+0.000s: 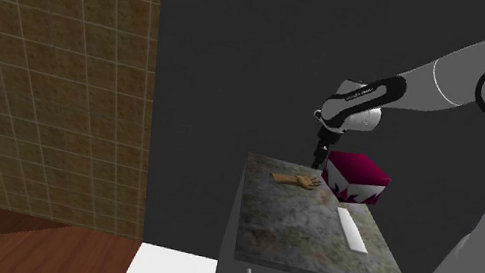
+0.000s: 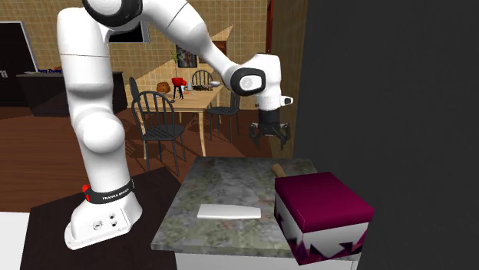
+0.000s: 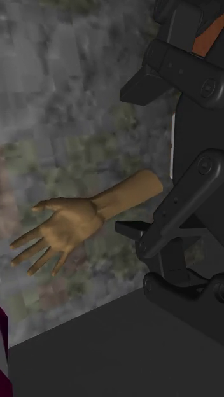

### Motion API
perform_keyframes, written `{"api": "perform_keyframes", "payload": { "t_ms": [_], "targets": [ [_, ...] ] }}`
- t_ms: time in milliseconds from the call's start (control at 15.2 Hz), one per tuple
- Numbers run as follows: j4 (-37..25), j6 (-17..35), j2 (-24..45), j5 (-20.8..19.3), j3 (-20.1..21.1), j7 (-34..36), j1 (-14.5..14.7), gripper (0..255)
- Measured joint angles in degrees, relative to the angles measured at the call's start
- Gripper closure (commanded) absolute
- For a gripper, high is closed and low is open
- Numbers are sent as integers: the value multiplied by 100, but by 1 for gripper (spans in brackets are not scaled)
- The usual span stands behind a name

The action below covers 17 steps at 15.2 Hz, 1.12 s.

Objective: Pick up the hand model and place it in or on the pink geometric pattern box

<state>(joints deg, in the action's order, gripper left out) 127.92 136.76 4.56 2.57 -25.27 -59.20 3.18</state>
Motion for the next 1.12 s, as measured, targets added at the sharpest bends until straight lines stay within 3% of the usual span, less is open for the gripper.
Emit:
{"api": "perform_keyframes", "payload": {
  "t_ms": [528,726,1122],
  "targets": [
    [-1268,205,1912,1021,380,-1612,-557,0],
    [-1656,229,2420,1181,535,-1952,-761,0],
    [-1734,566,2857,1370,696,-2109,-881,0]
  ]
}}
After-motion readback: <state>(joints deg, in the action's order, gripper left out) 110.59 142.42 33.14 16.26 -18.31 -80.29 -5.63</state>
